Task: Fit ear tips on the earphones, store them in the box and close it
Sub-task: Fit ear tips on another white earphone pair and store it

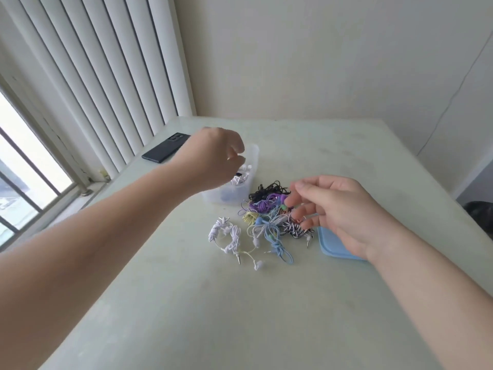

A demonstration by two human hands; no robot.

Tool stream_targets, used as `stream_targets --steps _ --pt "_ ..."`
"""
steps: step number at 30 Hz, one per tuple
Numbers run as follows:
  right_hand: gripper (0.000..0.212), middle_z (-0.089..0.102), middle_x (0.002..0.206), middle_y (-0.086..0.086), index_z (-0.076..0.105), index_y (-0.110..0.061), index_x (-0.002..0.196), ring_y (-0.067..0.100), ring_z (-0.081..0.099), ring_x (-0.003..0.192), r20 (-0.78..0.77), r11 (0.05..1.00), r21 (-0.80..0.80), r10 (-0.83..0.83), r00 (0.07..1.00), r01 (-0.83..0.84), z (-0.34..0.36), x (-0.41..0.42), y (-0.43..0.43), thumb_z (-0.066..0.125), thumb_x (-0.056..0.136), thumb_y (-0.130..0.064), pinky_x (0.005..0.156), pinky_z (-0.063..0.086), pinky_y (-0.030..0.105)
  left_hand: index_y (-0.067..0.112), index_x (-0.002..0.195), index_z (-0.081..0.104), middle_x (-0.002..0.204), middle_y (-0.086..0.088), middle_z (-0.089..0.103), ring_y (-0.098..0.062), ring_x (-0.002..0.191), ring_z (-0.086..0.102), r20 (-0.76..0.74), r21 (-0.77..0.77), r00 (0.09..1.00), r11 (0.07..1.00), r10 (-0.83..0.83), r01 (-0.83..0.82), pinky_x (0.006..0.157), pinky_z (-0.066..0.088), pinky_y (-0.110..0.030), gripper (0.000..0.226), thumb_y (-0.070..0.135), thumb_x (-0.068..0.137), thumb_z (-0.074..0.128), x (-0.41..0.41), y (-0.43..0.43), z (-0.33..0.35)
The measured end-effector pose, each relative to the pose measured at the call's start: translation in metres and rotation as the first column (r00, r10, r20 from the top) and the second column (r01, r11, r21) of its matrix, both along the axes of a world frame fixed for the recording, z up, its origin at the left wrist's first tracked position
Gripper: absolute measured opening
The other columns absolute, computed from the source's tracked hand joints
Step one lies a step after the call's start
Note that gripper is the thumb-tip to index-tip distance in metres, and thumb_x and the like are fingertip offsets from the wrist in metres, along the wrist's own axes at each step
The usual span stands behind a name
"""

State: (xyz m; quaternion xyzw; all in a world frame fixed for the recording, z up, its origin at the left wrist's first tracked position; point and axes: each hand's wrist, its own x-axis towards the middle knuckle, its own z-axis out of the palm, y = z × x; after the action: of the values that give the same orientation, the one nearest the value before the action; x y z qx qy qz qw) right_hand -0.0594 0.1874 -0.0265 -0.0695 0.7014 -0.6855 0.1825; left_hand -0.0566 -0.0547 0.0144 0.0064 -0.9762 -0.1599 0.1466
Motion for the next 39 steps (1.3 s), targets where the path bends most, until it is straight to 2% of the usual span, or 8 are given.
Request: stream_targets --steps 3,7,10,16,21,26,33,39 --pt "0.016 0.076 0.088 0.012 0.073 -0.005 0.105 0.022 0.065 0.071 0.014 1.000 0.016 0.013 1.000 -0.013 -0.008 0.016 -0.004 0.064 0.099 -0.017 0.060 0.052 0.032 0.027 0.090 0.075 0.087 0.013 0.073 -0.017 0.084 0.070 0.245 -0.110 0.969 0.992 -0.038 0.067 0.081 0.059 -0.034 0.009 0.034 0.093 0.070 0.044 0.006 -0.008" --pt "0.016 0.077 0.088 0.009 0.073 -0.008 0.104 0.019 0.066 0.070 0.008 0.998 0.050 0.045 0.999 -0.045 -0.016 0.033 -0.009 0.064 0.100 -0.020 0.060 0.053 0.031 0.032 0.120 0.065 0.110 0.006 0.067 -0.022 0.102 0.064 0.482 -0.236 0.872 0.971 0.085 0.036 0.090 0.055 -0.036 0.035 0.049 0.091 0.070 0.060 -0.006 -0.044" --pt "0.016 0.077 0.088 0.008 0.073 -0.007 0.104 0.018 0.067 0.069 -0.002 0.996 0.064 0.054 0.999 -0.054 -0.018 0.040 -0.009 0.063 0.100 -0.020 0.062 0.053 0.031 0.028 0.134 0.058 0.107 0.007 0.064 -0.018 0.095 0.061 0.533 -0.155 0.842 0.988 0.085 -0.002 0.078 0.050 -0.028 0.046 0.040 0.092 0.070 0.062 -0.007 -0.055" --pt "0.016 0.077 0.089 0.012 0.074 -0.006 0.102 0.020 0.066 0.070 -0.033 1.000 0.016 0.019 0.999 -0.018 -0.024 0.043 0.006 0.064 0.099 -0.019 0.061 0.052 0.032 0.020 0.114 0.071 0.089 0.005 0.063 -0.013 0.072 0.058 0.413 0.028 0.905 0.992 0.103 -0.125 0.055 0.041 -0.022 0.028 0.021 0.087 0.063 0.061 0.001 -0.030" --pt "0.018 0.074 0.097 0.019 0.072 -0.002 0.111 0.025 0.065 0.082 -0.042 0.976 -0.219 -0.033 0.999 0.023 -0.031 0.037 0.022 0.067 0.096 -0.012 0.062 0.055 0.034 0.021 0.086 0.068 0.076 0.004 0.073 -0.012 0.056 0.065 0.180 0.401 0.984 0.914 -0.016 -0.059 0.048 0.050 -0.021 0.004 0.020 0.086 0.072 0.066 0.042 0.017" --pt "0.042 0.073 0.117 0.009 0.066 -0.010 0.125 0.024 0.070 0.106 -0.114 0.934 -0.350 0.026 0.993 -0.065 -0.029 0.021 0.037 0.067 0.083 -0.014 0.087 0.059 0.042 0.004 0.096 0.061 0.078 -0.010 0.078 -0.030 0.071 0.075 0.136 0.730 0.966 0.681 -0.220 0.052 0.066 0.062 -0.042 0.010 0.007 0.092 0.070 0.059 0.089 0.019" --pt "0.028 0.075 0.101 0.020 0.071 0.000 0.114 0.033 0.072 0.088 -0.035 0.925 -0.368 0.082 0.996 -0.089 -0.040 0.020 0.058 0.063 0.089 -0.010 0.072 0.061 0.040 0.009 0.100 0.053 0.086 -0.020 0.071 -0.034 0.074 0.072 0.119 0.988 0.946 0.134 -0.303 -0.081 0.068 0.060 -0.036 0.022 -0.006 0.091 0.066 0.051 0.124 -0.032" --pt "0.023 0.073 0.096 0.025 0.071 0.004 0.111 0.031 0.072 0.085 0.033 0.948 -0.316 -0.013 0.999 0.022 -0.045 0.017 0.064 0.064 0.091 -0.005 0.078 0.063 0.040 0.005 0.100 0.069 0.093 -0.018 0.074 -0.032 0.086 0.077 0.064 0.997 0.957 -0.017 -0.283 -0.072 0.075 0.063 -0.032 0.014 -0.006 0.092 0.065 0.054 0.128 -0.065"
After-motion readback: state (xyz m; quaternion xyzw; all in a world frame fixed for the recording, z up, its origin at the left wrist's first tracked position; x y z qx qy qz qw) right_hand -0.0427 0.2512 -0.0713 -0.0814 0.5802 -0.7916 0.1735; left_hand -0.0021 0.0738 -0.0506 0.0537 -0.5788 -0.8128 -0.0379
